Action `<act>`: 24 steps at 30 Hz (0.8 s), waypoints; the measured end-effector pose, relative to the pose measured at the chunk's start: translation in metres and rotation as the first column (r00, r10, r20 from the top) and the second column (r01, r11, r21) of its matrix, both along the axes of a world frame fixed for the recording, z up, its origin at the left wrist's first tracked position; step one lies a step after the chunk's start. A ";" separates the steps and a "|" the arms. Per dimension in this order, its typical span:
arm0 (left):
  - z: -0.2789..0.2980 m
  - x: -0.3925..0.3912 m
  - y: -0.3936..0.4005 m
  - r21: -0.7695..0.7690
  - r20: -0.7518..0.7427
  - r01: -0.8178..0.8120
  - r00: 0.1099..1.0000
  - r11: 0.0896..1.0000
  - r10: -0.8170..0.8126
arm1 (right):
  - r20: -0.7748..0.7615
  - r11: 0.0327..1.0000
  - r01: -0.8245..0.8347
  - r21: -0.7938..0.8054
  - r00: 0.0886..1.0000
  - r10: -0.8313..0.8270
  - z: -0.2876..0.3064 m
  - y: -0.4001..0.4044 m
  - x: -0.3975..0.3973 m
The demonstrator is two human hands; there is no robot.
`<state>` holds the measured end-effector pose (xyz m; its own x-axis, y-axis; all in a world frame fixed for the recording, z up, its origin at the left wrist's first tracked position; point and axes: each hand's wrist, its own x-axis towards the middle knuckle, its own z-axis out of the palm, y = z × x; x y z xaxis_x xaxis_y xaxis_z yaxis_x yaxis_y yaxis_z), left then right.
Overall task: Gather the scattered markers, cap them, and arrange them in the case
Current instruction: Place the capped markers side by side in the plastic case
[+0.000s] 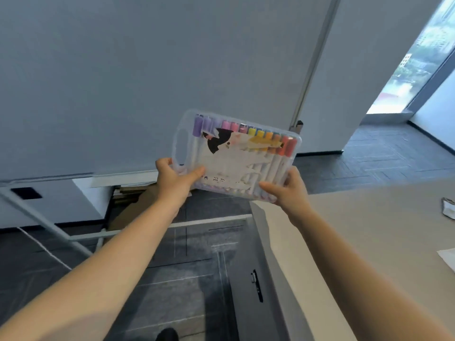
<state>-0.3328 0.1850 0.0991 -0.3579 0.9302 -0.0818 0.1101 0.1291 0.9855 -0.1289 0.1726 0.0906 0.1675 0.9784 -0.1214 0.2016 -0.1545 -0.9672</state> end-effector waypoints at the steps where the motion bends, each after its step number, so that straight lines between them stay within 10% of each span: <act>1: -0.003 -0.016 0.002 -0.002 -0.025 -0.032 0.999 0.999 0.032 | 0.022 1.000 -0.015 0.019 1.000 0.015 0.002 0.009 -0.017; 24: -0.127 -0.266 0.120 -0.156 -0.203 -0.289 0.945 0.944 0.256 | 0.227 0.986 -0.140 -0.091 0.961 0.157 -0.095 0.161 -0.279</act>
<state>-0.5988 0.3050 -0.0281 -0.6200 0.7699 -0.1513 0.2165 0.3532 0.9102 -0.4080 0.3336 -0.0040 0.0529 0.9843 -0.1686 0.4458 -0.1743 -0.8780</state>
